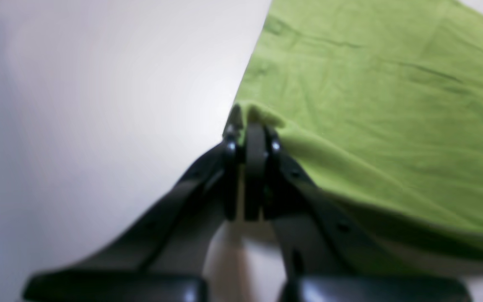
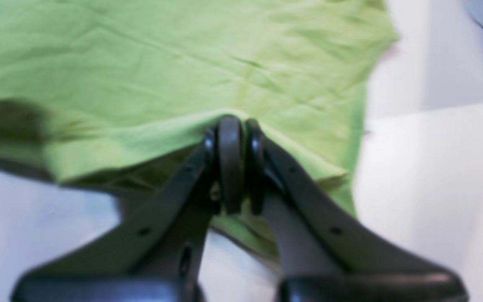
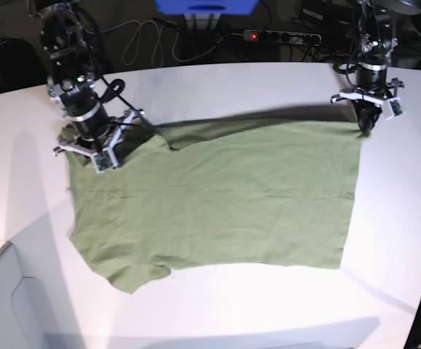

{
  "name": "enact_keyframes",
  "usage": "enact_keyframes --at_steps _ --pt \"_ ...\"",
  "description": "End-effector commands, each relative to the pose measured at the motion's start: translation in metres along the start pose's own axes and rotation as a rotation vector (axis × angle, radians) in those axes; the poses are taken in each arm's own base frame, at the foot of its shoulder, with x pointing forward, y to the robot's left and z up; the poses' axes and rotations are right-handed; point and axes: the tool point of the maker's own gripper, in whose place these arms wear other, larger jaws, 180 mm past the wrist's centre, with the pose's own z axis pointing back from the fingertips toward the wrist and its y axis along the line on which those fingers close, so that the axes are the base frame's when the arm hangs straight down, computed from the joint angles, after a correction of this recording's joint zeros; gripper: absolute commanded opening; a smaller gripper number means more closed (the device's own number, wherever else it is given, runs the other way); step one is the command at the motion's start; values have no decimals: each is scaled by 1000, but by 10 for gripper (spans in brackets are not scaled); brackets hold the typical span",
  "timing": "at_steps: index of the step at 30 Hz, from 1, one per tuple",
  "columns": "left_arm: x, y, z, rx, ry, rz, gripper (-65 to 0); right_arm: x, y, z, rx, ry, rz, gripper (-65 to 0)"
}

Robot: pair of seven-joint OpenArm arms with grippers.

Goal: Fold the T-shirt properly
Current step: 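Release the shoulder corners and open both grippers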

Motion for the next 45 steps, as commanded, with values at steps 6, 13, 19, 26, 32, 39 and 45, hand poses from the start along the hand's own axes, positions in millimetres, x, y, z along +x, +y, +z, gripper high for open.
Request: enact_keyframes --at_steps 6,13,19,26,32,39,45 --pt "13 2 0 1 -43 -15 -650 23 -8 -15 -6 -59 27 -648" --pt "17 1 -3 -2 -57 -13 -650 31 -15 -22 -20 -72 29 -648" --pt "25 1 -14 6 -81 2 -650 24 -18 -24 -26 -53 25 -648" --pt "24 -8 -34 -11 12 19 -650 16 -25 -22 -34 -31 49 -648" --pt "40 -14 -44 -21 -27 31 -650 10 -30 -19 -39 -18 72 -648" --pt "55 -16 -55 -23 -61 40 -650 9 -38 -18 -54 -13 83 -648" --pt "51 -10 -68 -5 -51 64 -650 9 -40 -18 -56 -13 86 -648"
